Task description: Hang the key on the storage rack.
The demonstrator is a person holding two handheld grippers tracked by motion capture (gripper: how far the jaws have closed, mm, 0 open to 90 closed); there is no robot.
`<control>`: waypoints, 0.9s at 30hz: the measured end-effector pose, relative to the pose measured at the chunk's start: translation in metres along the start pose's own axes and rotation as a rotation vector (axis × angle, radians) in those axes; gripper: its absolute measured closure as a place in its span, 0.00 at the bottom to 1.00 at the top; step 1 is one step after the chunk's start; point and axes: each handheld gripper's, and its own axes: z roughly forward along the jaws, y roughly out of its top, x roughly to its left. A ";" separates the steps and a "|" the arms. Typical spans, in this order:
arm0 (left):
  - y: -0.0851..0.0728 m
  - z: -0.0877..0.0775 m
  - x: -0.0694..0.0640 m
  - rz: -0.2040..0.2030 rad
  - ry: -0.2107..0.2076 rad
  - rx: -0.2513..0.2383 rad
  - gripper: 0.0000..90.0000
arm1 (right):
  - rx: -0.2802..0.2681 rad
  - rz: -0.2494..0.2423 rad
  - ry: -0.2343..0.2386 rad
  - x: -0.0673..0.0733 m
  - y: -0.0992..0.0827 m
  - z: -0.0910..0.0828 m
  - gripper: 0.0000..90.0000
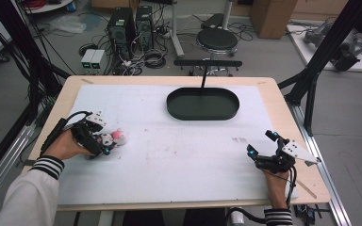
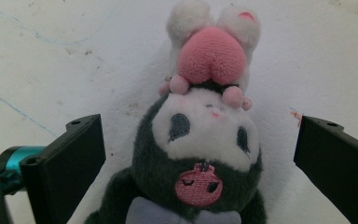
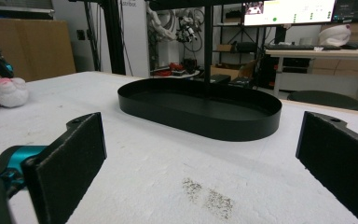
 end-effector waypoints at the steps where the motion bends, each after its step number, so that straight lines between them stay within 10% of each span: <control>1: 0.000 0.000 0.000 -0.002 -0.003 0.003 0.03 | 0.000 0.000 0.000 0.000 0.000 0.000 0.01; 14: -0.001 0.005 -0.003 0.075 0.010 0.061 0.39 | -0.002 0.001 0.000 0.000 0.000 0.000 0.01; 27: -0.003 0.002 -0.003 0.048 0.025 0.038 0.53 | -0.004 0.004 0.003 0.000 0.000 0.000 0.01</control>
